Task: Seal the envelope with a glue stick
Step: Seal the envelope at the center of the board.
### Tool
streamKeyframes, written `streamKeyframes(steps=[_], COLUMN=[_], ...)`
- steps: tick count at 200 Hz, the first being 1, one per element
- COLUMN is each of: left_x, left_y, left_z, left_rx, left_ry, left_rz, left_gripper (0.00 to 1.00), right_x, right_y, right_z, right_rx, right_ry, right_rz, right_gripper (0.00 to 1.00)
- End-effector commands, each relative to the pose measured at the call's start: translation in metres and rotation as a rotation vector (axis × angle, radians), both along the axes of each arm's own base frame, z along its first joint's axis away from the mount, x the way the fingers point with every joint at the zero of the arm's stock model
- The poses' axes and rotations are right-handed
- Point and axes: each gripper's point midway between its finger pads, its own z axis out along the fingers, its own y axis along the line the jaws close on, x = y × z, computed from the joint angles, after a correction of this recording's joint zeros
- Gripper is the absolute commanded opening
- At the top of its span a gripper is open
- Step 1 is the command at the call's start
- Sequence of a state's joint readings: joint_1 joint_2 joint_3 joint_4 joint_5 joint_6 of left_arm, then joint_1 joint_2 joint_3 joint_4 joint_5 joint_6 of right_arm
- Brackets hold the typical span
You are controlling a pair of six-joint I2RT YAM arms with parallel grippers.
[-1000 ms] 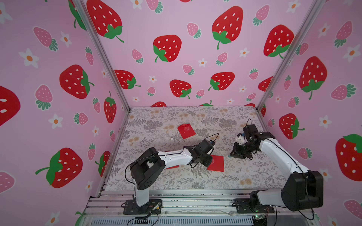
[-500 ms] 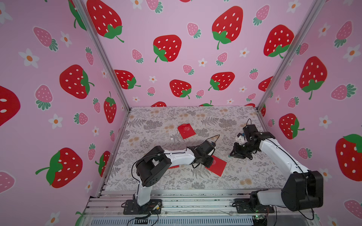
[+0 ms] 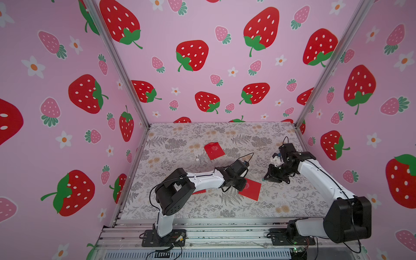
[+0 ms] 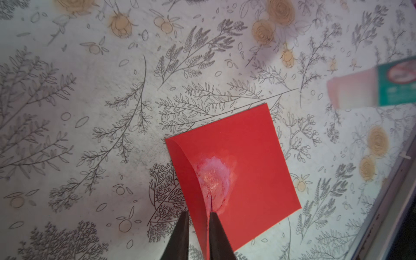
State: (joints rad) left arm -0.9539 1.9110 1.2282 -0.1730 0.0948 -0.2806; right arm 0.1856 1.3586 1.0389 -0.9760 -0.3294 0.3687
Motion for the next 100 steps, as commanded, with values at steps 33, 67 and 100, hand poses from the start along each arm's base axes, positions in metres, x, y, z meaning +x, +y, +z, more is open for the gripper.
streamKeyframes(steps=[33, 67, 100], left_x=[0.005, 0.006, 0.005], left_y=[-0.008, -0.011, -0.011], left_z=[0.009, 0.008, 0.003], left_rx=[0.0, -0.004, 0.006], left_ry=[-0.021, -0.016, -0.006], left_rz=[-0.015, -0.018, -0.019], left_gripper=[0.15, 0.15, 0.15], right_x=[-0.006, -0.006, -0.007], right_y=[0.001, 0.001, 0.002], right_z=[-0.001, -0.001, -0.001], right_rx=[-0.001, -0.001, 0.0], right_ry=[0.013, 0.014, 0.015], right_rz=[0.022, 0.023, 0.024], right_gripper=[0.0, 0.0, 0.0])
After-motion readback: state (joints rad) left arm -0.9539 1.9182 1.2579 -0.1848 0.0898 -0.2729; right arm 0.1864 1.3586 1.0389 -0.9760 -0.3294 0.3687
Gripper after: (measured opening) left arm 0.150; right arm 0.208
